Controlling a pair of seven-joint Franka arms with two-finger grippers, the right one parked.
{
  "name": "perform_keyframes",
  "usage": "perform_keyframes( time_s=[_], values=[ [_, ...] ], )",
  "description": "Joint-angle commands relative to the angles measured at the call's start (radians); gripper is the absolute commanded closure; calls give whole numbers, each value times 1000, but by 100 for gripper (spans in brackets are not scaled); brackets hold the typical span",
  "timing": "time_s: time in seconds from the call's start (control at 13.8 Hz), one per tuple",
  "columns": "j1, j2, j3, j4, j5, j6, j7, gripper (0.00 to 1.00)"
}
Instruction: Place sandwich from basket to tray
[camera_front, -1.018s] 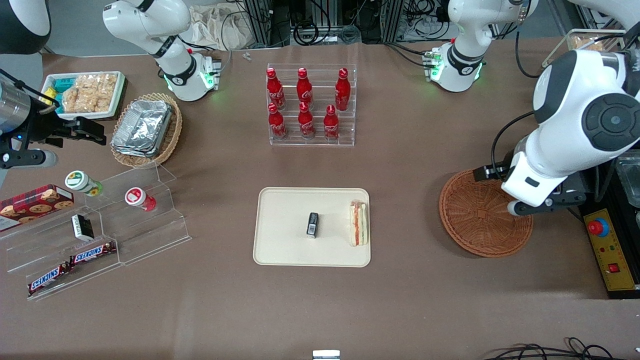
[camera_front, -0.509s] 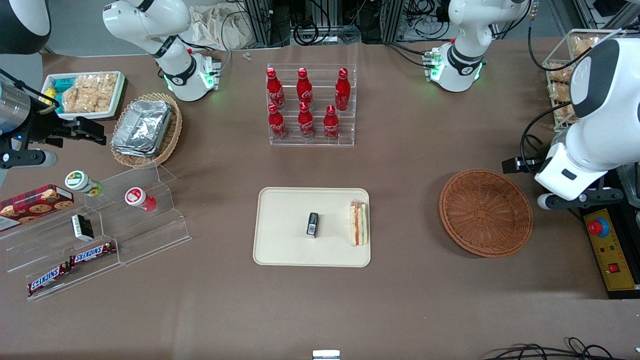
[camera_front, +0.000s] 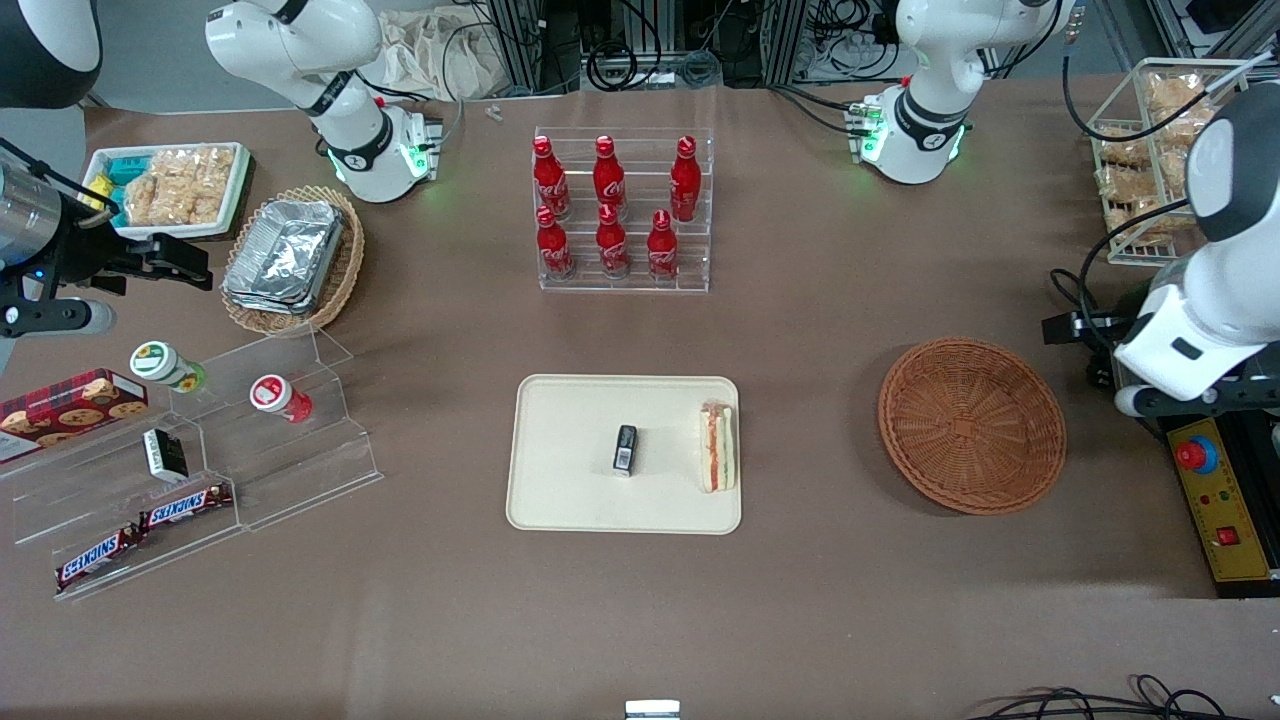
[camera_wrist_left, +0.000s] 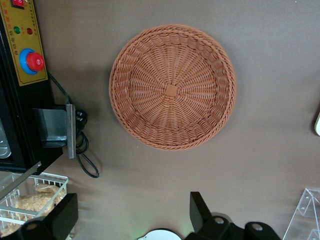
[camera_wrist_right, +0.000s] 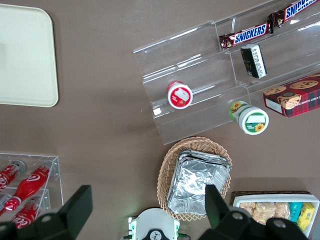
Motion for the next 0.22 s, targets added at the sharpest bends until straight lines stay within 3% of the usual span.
perform_keyframes(
  time_s=[0.0, 0.15],
  values=[
    [-47, -38, 80, -28, -35, -8, 60, 0],
    [-44, -36, 80, -28, -38, -3, 60, 0]
  ],
)
